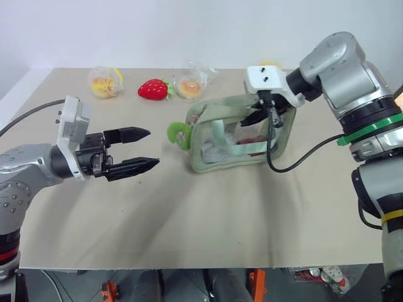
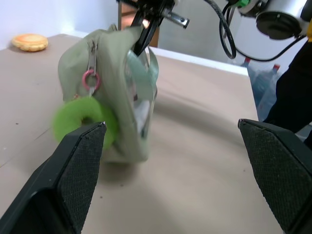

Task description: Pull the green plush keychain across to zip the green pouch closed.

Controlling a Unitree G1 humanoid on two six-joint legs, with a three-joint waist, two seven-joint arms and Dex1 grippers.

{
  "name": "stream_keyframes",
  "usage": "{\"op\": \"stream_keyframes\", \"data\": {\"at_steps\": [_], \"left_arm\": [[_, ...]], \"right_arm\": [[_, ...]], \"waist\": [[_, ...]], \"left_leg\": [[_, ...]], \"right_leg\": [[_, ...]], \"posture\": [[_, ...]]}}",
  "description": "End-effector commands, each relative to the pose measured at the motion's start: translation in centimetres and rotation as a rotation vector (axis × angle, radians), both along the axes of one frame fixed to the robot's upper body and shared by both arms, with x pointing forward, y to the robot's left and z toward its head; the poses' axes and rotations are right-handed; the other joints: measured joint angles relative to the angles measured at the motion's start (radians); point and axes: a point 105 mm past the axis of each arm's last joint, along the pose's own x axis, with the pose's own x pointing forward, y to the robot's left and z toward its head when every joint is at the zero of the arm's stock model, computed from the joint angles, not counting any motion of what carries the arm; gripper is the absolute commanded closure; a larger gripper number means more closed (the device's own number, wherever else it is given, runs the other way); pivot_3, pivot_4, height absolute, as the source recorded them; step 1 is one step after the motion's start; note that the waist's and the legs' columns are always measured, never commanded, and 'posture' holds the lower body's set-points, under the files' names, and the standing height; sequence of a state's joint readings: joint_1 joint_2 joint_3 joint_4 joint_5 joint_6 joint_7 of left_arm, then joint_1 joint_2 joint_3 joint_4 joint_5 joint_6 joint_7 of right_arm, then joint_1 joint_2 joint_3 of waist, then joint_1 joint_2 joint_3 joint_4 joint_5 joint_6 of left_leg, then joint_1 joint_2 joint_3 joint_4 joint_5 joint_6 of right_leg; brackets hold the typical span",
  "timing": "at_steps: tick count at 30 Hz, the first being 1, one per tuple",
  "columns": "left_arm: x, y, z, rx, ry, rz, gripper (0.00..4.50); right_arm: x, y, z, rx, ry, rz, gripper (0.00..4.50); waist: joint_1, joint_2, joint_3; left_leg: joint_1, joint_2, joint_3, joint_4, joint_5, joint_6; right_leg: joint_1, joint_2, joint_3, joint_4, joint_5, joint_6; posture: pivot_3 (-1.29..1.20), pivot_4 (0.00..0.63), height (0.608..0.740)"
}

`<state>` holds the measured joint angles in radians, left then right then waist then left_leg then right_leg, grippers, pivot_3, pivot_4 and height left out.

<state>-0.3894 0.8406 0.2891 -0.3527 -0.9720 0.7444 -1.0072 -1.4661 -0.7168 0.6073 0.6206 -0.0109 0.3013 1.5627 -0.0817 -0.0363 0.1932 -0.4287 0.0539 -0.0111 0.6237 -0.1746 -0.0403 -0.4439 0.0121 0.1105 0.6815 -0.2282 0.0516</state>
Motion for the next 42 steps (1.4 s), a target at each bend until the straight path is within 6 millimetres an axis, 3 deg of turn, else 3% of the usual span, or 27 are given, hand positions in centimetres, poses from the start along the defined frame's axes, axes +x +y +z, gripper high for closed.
{"op": "stream_keyframes", "data": {"at_steps": [1, 10, 16, 19, 23, 26, 29, 33, 38, 42], "left_arm": [[-0.6, 0.1, 0.9, -0.023, -0.06, 0.006, 0.0], [-0.5, 0.7, 0.8, -0.024, -0.049, 0.035, 0.0], [-0.4, 1.1, 0.8, -0.026, -0.04, 0.05, 0.0], [-0.2, 1.4, 1.0, -0.043, -0.032, 0.061, 0.0], [0.3, 2.0, 1.2, -0.085, -0.015, 0.074, 0.0], [0.9, 2.8, 1.5, -0.135, 0.004, 0.097, 0.0], [1.5, 3.7, 1.7, -0.172, 0.021, 0.124, 0.0], [2.3, 4.7, 1.6, -0.2, 0.048, 0.155, 0.0], [2.9, 4.6, 1.3, -0.19, 0.073, 0.15, 0.0], [3.2, 4.5, 1.3, -0.182, 0.081, 0.145, 0.0]], "right_arm": [[-1.0, 4.0, 1.6, 0.144, 0.082, -0.052, 4.48], [-1.9, 5.4, 1.1, 0.198, 0.151, -0.059, 4.48], [-2.7, 5.1, 1.3, 0.237, 0.14, 0.02, 2.38], [-4.2, 4.5, 3.0, 0.311, 0.153, 0.113, 1.48], [-7.6, 2.4, 6.8, 0.494, 0.155, 0.261, 1.48], [-8.5, -0.4, 7.5, 0.547, 0.11, 0.261, 1.48], [-7.6, -2.7, 6.6, 0.524, 0.061, 0.166, 1.48], [-6.0, -6.9, 2.8, 0.424, -0.001, -0.048, 1.48], [-4.9, -8.3, -0.7, 0.411, -0.02, -0.175, 1.48], [-4.3, -8.0, -1.6, 0.463, -0.019, -0.222, 1.48]], "waist": [[-0.001, 0.0, 0.0], [0.003, 0.0, 0.0], [0.003, 0.0, 0.0], [0.003, 0.0, 0.0], [0.006, 0.0, 0.0], [0.009, 0.0, 0.0], [0.004, -0.001, 0.0], [0.002, 0.0, 0.0], [0.0, 0.0, 0.0], [0.0, 0.0, 0.0]], "left_leg": [[0.0, 0.0, 0.0, 0.0, 0.0, 0.0], [-0.002, 0.0, -0.003, 0.002, 0.0, 0.0], [-0.002, 0.0, -0.005, 0.002, 0.0, 0.0], [-0.002, 0.0, -0.005, 0.002, 0.0, 0.0], [-0.003, -0.001, -0.006, 0.002, 0.0, 0.0], [-0.003, -0.001, -0.008, 0.002, 0.0, 0.0], [-0.001, -0.001, -0.007, 0.002, -0.001, -0.001], [0.001, 0.0, -0.007, 0.002, 0.0, -0.001], [0.001, -0.001, -0.005, 0.002, 0.0, 0.0], [0.0, -0.001, -0.004, 0.003, 0.0, 0.0]], "right_leg": [[0.0, 0.0, 0.0, 0.0, 0.0, 0.0], [0.0, 0.0, -0.004, 0.0, 0.0, 0.001], [0.0, 0.0, -0.005, 0.0, -0.001, 0.001], [0.001, 0.0, -0.006, 0.0, -0.001, 0.001], [0.001, 0.0, -0.006, 0.0, -0.002, 0.002], [0.002, -0.001, -0.007, 0.0, -0.004, 0.002], [0.003, -0.001, -0.008, 0.0, -0.006, -0.001], [0.004, 0.0, -0.008, 0.0, -0.005, -0.002], [0.003, 0.0, -0.005, 0.001, -0.002, 0.002], [0.003, 0.0, -0.004, 0.001, -0.001, 0.004]], "posture": [[0.0, 0.15, 0.74], [0.0, 0.15, 0.74], [0.0, 0.15, 0.74], [0.0, 0.15, 0.74], [0.0, 0.15, 0.74], [0.0, 0.15, 0.74], [0.0, 0.15, 0.74], [0.0, 0.15, 0.74], [0.0, 0.15, 0.74], [0.0, 0.15, 0.74]]}}
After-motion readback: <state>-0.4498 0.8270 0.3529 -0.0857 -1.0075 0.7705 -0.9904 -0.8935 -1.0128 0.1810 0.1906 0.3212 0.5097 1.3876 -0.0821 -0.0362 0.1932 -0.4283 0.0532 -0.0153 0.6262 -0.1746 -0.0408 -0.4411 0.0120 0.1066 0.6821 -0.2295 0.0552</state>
